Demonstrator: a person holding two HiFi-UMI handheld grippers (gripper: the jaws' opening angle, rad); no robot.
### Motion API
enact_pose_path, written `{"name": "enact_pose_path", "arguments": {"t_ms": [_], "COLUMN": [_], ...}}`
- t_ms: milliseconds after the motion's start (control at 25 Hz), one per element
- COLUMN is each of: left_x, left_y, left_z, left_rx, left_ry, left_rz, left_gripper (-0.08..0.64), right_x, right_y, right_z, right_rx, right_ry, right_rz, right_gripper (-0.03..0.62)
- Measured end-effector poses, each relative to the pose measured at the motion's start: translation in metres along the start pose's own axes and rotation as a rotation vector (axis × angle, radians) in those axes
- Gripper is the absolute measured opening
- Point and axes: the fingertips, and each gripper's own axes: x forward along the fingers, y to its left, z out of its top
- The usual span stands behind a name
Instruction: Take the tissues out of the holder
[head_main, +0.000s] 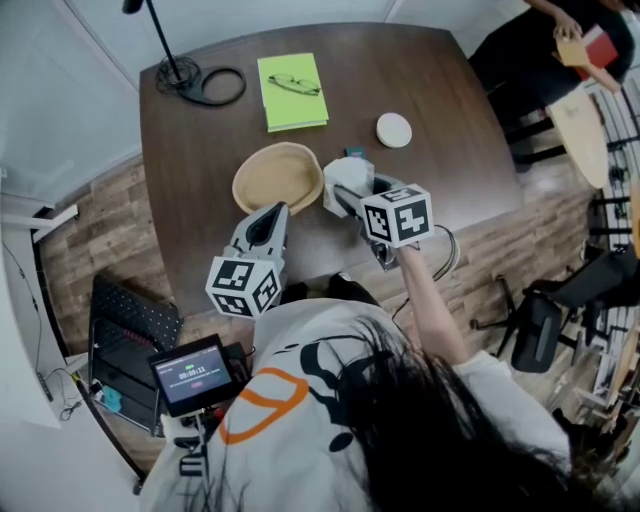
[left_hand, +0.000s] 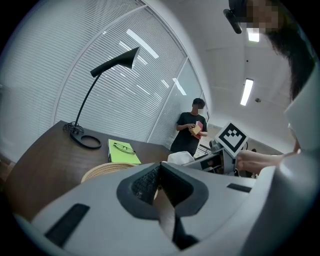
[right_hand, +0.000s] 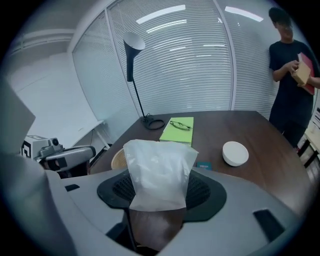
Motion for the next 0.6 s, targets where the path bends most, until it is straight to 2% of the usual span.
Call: {"name": "enact_pose_path", "arguments": {"t_ms": [240, 600], "left_x": [0.002, 0.002], "left_y": [-0.020, -0.024], "left_z": [-0.007, -0.012], "left_rx": [0.009, 0.009], "left_ry": [0.007, 0.023], "left_rz": [-0.022, -0.028], "left_gripper": [-0.002, -0.002], "right_x": [-0.008, 0.039], "right_y": [-0.027, -0.030], "right_z": [-0.044, -0.089], "right_rx": [0.010, -0.061], "right_ry": [0.068, 0.246], "right_rz": [-0.054, -0.065], "right_gripper": [0.262, 0.262]}}
